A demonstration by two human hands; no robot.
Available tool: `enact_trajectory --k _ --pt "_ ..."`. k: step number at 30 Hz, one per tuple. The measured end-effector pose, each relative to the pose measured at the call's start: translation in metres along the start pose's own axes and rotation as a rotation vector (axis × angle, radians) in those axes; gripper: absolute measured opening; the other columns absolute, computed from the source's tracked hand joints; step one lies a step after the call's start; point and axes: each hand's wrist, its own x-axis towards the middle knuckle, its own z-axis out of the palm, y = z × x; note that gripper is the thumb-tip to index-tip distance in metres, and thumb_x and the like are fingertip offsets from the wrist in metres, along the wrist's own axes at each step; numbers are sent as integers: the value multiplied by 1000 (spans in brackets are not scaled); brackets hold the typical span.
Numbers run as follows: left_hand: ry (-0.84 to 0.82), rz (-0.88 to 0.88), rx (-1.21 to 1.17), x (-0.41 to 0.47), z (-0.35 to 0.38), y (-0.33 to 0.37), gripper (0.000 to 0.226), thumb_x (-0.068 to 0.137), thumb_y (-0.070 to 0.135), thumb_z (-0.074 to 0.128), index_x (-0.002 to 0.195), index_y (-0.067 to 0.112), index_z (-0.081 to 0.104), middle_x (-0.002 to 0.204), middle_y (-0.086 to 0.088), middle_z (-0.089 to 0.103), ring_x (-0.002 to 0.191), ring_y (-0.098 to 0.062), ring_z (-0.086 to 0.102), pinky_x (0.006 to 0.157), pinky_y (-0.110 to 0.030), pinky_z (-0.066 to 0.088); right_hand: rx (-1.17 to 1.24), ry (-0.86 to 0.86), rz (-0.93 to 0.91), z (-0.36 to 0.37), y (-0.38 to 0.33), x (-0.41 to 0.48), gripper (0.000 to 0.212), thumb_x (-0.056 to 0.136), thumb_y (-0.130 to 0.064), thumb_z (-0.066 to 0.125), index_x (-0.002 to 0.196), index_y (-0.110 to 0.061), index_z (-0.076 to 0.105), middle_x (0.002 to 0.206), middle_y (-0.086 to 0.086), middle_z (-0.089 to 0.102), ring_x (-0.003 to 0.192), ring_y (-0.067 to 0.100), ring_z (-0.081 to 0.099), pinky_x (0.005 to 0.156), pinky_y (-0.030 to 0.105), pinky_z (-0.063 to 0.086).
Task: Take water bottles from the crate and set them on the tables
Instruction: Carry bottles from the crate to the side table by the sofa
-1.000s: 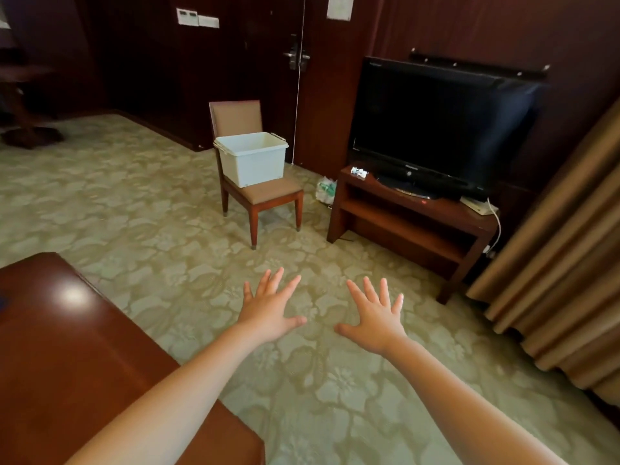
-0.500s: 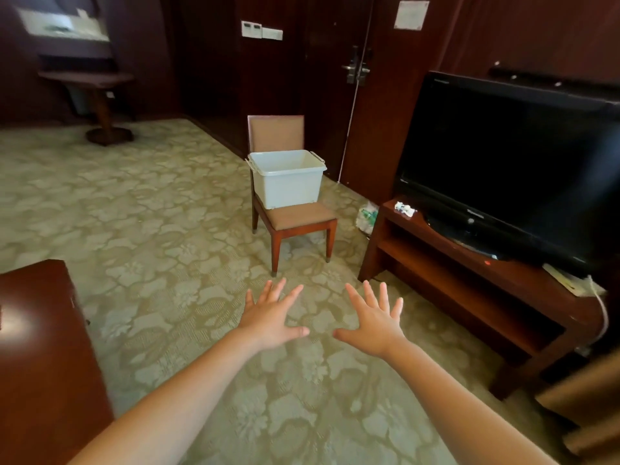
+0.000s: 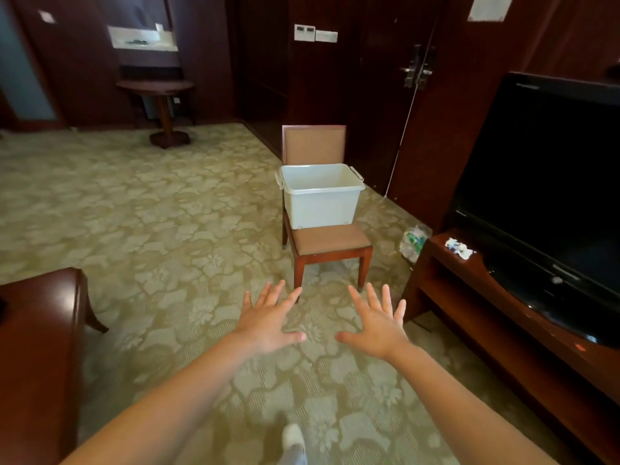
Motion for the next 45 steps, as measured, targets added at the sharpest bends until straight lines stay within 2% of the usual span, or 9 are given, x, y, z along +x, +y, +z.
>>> enact_trajectory --k 5,10,16,23,32,40,45 --pt "12 4 14 125 -34 -7 96 85 71 52 155 42 -7 164 0 -18 150 -24 -21 119 -58 -11 -3 10 4 -39 26 112 102 83 -64 59 157 -38 -6 165 3 -18 146 31 -33 113 60 -21" --pt "26 38 22 244 -69 -6 95 86 69 54 155 41 -5 165 0 -16 150 -24 -20 118 -57 -12 33 90 21 -80 56 215 101 83 -61 60 158 -37 -3 166 3 -16 145 30 -34 114 59 -23" --pt "-25 35 48 341 -70 -6 96 86 70 52 155 41 -7 164 0 -19 149 -23 -22 118 -57 -15 65 1 57 -85 97 305 102 82 -62 59 157 -36 -5 165 4 -17 144 31 -35 113 59 -24" --pt "7 -86 36 469 -94 -16 96 85 70 52 154 41 -8 164 -3 -16 150 -25 -20 116 -60 -14 48 -39 -39 -112 125 458 103 83 -64 59 157 -38 -8 165 4 -17 144 31 -35 114 59 -23" --pt "86 -276 -7 621 -141 -9 94 85 73 48 155 41 -6 165 -1 -15 151 -25 -17 118 -58 -9 -62 -65 -217 -184 162 648 98 85 -68 54 156 -40 -8 165 3 -17 146 32 -32 115 59 -21" --pt "49 -383 -44 712 -154 -37 92 87 70 49 155 41 -6 165 -1 -13 151 -26 -17 119 -57 -8 -107 -138 -270 -188 165 768 98 86 -67 54 156 -39 -7 166 3 -16 148 34 -27 114 60 -19" --pt "-4 -362 -25 796 -161 -81 92 88 68 50 155 39 -7 165 -1 -13 151 -26 -16 119 -57 -6 -82 -178 -246 -180 157 857 100 84 -64 58 157 -39 -6 166 3 -15 148 32 -27 115 57 -17"
